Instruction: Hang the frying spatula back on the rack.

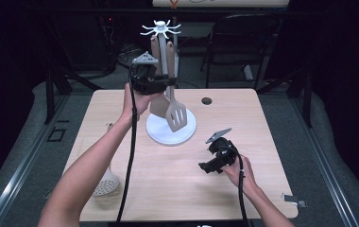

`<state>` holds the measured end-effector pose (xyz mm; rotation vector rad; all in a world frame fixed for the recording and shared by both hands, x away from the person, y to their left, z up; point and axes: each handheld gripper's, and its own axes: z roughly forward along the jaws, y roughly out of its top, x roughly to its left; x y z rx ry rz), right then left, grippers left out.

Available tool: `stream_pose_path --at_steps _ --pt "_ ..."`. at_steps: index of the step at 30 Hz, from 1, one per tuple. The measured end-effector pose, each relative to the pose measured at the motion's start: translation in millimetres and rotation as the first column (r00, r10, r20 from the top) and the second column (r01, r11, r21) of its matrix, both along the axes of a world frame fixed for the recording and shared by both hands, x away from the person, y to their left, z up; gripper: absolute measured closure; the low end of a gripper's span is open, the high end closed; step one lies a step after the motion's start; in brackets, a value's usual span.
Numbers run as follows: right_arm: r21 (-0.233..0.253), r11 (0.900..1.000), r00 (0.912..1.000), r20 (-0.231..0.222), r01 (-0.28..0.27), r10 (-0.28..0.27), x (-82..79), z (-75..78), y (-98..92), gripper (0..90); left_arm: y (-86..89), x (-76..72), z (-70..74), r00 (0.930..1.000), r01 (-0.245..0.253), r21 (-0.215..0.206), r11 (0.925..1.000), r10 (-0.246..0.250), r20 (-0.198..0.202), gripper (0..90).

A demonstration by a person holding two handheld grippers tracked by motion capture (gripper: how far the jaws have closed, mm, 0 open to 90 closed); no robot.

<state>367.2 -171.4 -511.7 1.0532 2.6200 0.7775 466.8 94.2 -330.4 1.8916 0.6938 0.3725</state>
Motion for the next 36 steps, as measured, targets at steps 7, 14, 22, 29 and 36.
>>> stream_pose_path --at_steps 7,14,22,29,36 --pt "0.011 1.0 1.0 0.0 0.004 -0.004 1.2 -2.4 -0.3 8.1 -0.3 8.8 7.4 1.0 -0.003 -0.003 1.0 0.003 -0.001 77.3" --pt "0.007 1.0 1.0 0.004 0.003 -0.003 1.1 -2.7 0.4 8.2 0.5 18.3 6.7 0.9996 -0.016 -0.016 0.9997 0.015 -0.025 77.3" --pt "-0.002 1.0 1.0 -0.007 0.0 0.0 1.0 -2.2 0.8 8.2 2.7 25.1 4.4 0.9983 -0.033 -0.017 0.9993 0.032 -0.048 77.3" --pt "-0.004 1.0 1.0 0.003 -0.004 0.004 1.3 -2.2 0.1 8.3 3.1 29.3 1.5 0.9971 -0.061 -0.009 0.9981 0.06 -0.047 77.2" --pt "-0.004 1.0 1.0 0.003 -0.006 0.006 1.4 -2.3 0.1 8.3 -0.8 26.4 0.8 0.9922 -0.125 0.037 0.9915 0.124 0.01 77.1"
